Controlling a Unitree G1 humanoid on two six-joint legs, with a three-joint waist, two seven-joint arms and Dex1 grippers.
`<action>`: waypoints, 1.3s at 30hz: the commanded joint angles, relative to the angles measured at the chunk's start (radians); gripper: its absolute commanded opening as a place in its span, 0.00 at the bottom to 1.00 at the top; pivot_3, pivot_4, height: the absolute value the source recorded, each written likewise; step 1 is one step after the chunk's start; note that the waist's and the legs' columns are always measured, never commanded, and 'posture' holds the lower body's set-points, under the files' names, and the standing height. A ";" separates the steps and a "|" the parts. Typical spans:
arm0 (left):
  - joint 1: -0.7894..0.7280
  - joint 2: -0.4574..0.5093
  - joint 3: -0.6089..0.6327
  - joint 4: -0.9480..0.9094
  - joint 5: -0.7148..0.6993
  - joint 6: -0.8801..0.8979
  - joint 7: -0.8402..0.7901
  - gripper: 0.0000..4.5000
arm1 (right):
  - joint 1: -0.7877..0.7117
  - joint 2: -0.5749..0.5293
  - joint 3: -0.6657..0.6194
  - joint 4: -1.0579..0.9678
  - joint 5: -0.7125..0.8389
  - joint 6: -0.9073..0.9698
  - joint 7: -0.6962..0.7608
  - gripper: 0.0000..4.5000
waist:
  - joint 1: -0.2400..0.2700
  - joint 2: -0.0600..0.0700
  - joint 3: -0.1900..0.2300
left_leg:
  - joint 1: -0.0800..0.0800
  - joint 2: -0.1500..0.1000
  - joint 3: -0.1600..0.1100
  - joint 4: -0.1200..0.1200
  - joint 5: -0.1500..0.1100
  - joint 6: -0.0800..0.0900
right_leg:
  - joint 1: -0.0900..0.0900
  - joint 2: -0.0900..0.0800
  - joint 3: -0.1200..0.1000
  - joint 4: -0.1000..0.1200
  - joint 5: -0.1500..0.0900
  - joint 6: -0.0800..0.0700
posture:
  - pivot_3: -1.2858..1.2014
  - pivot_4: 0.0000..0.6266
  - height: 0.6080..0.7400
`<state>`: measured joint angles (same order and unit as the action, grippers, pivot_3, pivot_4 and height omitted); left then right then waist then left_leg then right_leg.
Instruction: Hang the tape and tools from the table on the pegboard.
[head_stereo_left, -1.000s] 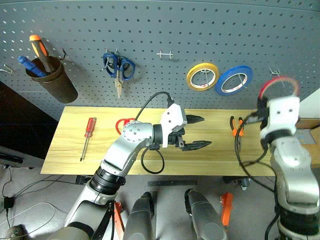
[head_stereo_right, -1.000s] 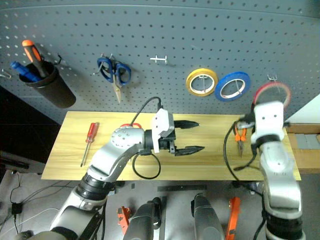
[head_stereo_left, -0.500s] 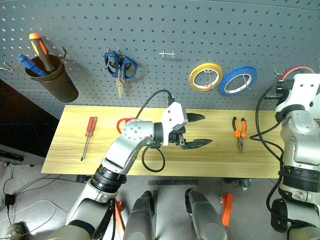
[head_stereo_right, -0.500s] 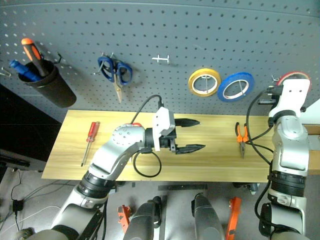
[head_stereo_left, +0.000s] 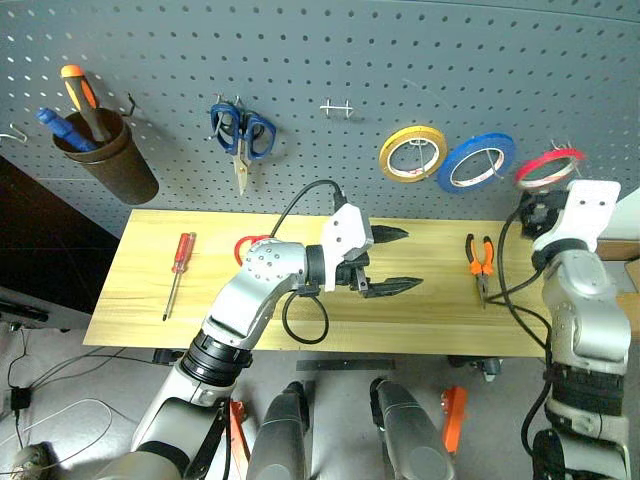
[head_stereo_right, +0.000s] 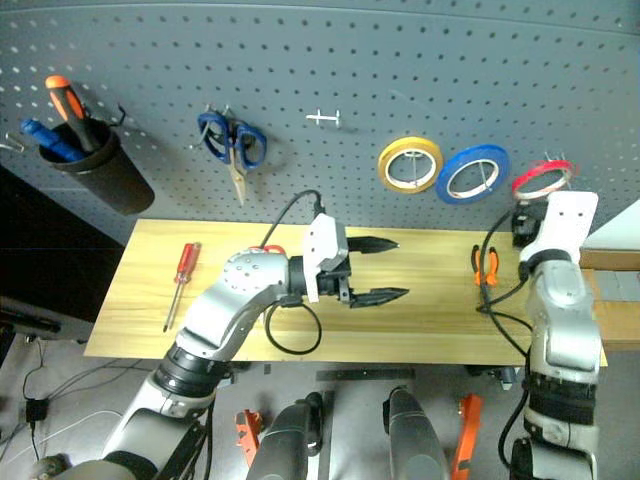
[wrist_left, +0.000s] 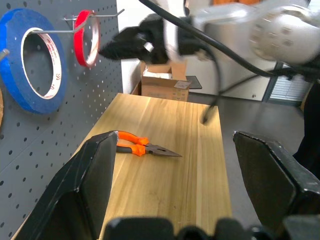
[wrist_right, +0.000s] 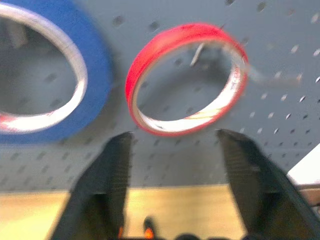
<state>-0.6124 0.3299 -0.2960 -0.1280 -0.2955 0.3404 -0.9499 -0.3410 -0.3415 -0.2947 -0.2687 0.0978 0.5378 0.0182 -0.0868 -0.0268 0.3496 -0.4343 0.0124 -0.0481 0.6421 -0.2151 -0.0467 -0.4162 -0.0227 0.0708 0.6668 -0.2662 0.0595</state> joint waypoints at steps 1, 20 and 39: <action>0.009 0.007 0.018 -0.031 -0.010 -0.026 -0.009 0.88 | 0.084 0.018 0.039 -0.164 -0.029 0.070 -0.019 0.86 | 0.000 0.000 0.000 | 0.000 0.000 0.000 0.000 0.000 0.000 | 0.000 0.000 0.000 0.000 0.000 0.000 | 0.46 0.56 1.00; 0.029 0.218 0.046 0.099 0.067 -0.148 -0.145 0.88 | -0.164 0.019 0.008 0.444 0.010 0.315 0.000 1.00 | -0.003 0.000 0.000 | -0.001 0.000 0.003 0.000 0.001 -0.001 | -0.006 0.002 0.002 0.008 0.000 0.000 | 0.47 0.54 1.00; 0.085 0.249 0.114 0.064 0.055 -0.116 -0.092 0.88 | -0.532 -0.104 0.037 1.306 -0.008 -0.002 0.135 0.87 | -0.003 -0.001 0.000 | 0.000 -0.001 0.003 0.002 0.001 -0.001 | -0.005 0.002 0.001 0.010 0.000 -0.001 | 0.48 0.48 1.00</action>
<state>-0.5369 0.5691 -0.2087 -0.0121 -0.2248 0.2206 -1.0504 -0.8758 -0.4295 -0.2684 0.9976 0.0999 0.5538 0.1515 -0.0897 -0.0275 0.3492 -0.4346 0.0113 -0.0447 0.6443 -0.2144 -0.0474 -0.4217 -0.0210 0.0723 0.6769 -0.2662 0.0590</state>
